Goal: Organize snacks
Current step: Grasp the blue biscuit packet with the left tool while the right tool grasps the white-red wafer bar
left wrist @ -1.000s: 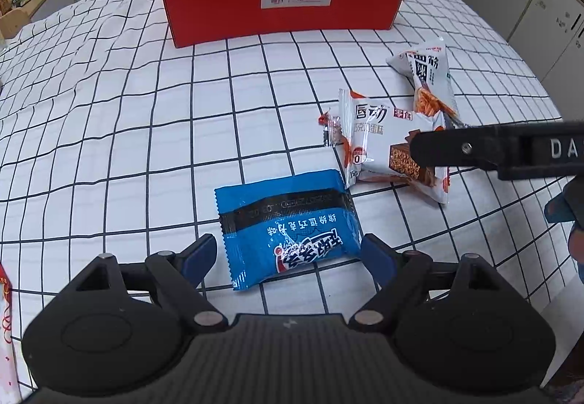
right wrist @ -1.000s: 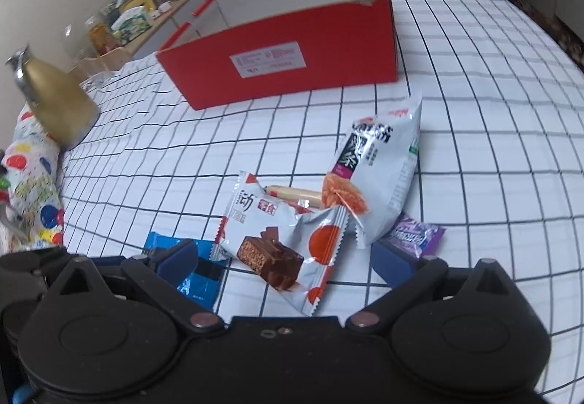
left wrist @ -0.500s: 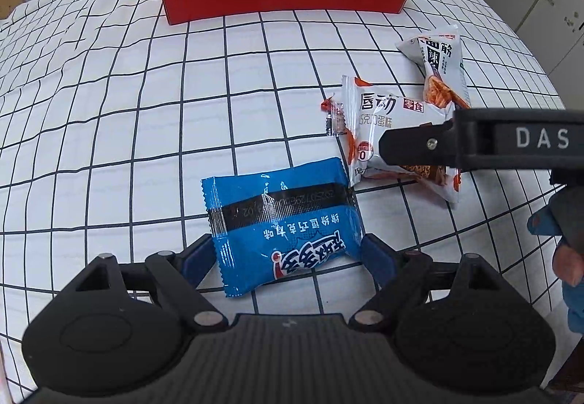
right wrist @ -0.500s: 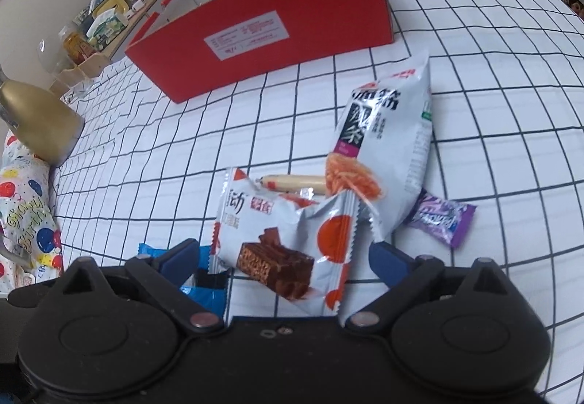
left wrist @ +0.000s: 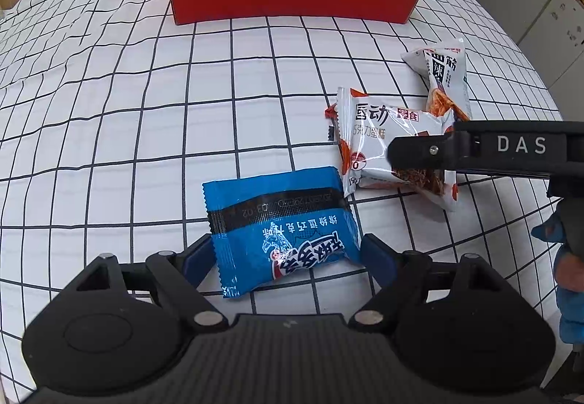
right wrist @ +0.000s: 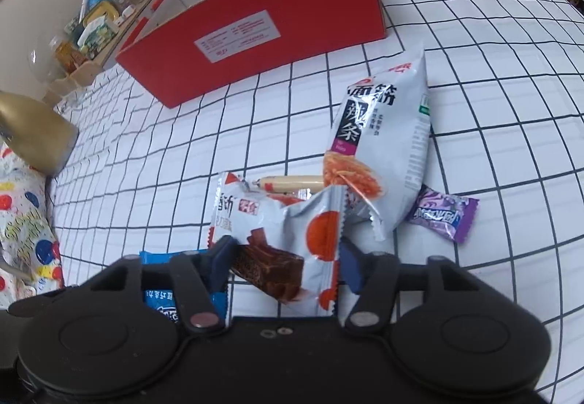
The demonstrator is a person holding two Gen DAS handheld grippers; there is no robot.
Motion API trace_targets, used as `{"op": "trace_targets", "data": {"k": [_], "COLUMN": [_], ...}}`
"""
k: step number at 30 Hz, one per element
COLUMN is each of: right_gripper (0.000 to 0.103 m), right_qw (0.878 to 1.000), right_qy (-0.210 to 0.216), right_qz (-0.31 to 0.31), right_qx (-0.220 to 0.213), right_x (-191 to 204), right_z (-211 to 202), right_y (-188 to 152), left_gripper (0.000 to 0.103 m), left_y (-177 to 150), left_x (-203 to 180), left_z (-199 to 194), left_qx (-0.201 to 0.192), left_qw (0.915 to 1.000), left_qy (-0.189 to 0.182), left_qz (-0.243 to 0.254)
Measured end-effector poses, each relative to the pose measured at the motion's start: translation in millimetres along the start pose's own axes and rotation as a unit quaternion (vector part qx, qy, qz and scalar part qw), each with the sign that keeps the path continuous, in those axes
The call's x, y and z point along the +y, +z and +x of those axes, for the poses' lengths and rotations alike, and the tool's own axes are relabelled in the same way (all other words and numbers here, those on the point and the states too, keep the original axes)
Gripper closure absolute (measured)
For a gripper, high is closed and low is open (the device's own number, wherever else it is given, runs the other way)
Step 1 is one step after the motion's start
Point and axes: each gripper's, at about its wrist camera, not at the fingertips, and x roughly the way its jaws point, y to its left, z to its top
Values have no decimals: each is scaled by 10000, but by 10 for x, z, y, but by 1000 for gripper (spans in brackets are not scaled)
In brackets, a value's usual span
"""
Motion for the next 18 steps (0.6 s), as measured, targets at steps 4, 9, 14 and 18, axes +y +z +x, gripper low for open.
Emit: {"op": "trace_targets", "data": {"k": [4, 9, 14, 18], "right_gripper": [60, 64, 72, 76], "right_qw": [10000, 9998, 9995, 9992], "right_qy": [70, 54, 135, 180], "right_qz": [9, -126, -140, -165], "right_qx": [-54, -160, -233, -331], "right_x": [12, 60, 80, 90], "right_z": [-54, -118, -198, -278], "right_y": [-17, -57, -67, -75], "left_gripper": [25, 41, 50, 56], "left_y": [-5, 6, 16, 3], "left_x": [11, 15, 95, 91], "left_z": [-21, -67, -96, -134], "left_qx": [-42, -110, -190, -242], "left_qw": [10000, 9999, 9997, 9996], "left_qy": [42, 73, 9, -4], "left_qz": [10, -17, -158, -119]}}
